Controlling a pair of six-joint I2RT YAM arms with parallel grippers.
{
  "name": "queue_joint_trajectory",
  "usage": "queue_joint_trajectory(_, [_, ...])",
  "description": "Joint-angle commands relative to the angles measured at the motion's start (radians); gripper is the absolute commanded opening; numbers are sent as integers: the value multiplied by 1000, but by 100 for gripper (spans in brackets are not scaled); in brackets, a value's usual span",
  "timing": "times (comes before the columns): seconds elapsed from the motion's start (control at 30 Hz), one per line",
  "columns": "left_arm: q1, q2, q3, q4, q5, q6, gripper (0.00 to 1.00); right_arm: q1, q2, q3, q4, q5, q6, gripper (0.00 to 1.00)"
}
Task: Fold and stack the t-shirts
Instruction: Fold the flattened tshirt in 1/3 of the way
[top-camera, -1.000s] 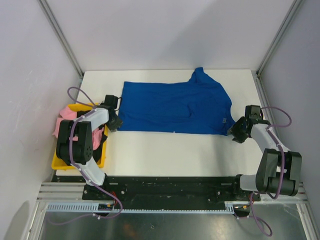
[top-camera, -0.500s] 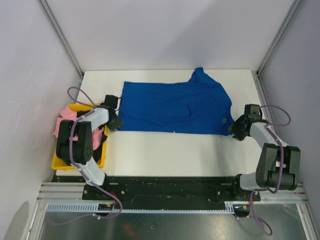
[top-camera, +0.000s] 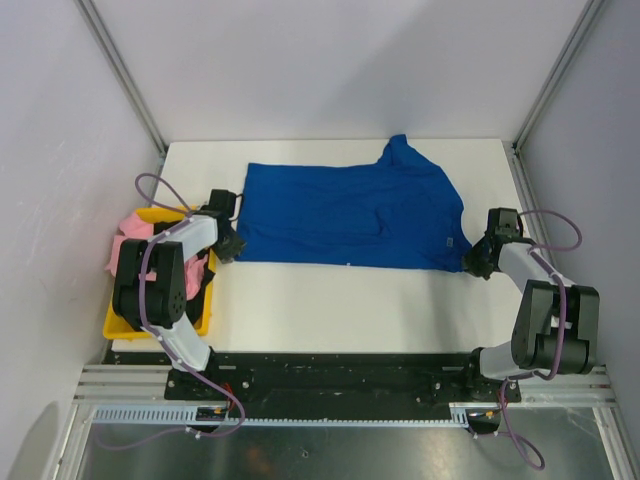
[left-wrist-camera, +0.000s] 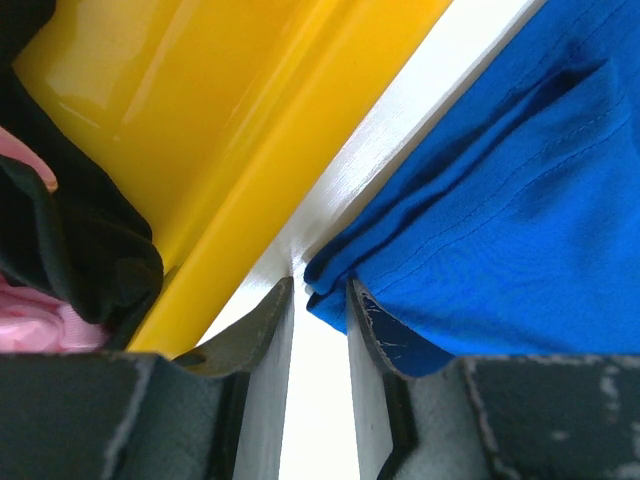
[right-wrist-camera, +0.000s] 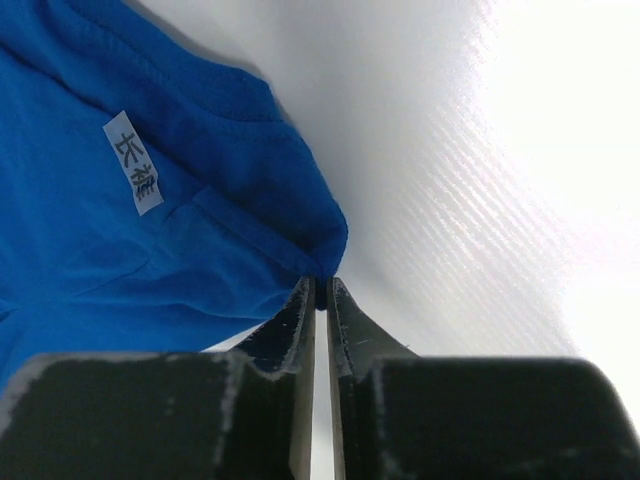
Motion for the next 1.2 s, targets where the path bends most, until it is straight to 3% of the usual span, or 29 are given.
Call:
queue_joint_trajectory(0.0, [5, 6, 27, 8, -40, 7, 32, -6, 1, 51, -25, 76, -18, 6])
queue_joint_trajectory(0.1, [5, 4, 26, 7, -41, 8, 32, -9, -4, 67, -53, 98, -31, 1])
queue_joint_trajectory(0.3, [5, 6, 24, 7, -40, 9, 32, -32, -10, 85, -81, 129, -67, 1])
queue_joint_trajectory(0.43, [5, 6, 24, 8, -37, 10, 33, -46, 21, 87, -86, 121, -76, 10])
queue_joint_trajectory(0.73, [5, -3, 23, 8, -31, 12, 33, -60, -8, 87, -73, 47, -67, 40])
queue_joint_trajectory(1.17, [5, 1, 25, 8, -24, 14, 33, -2, -73, 64, -57, 16, -7, 45])
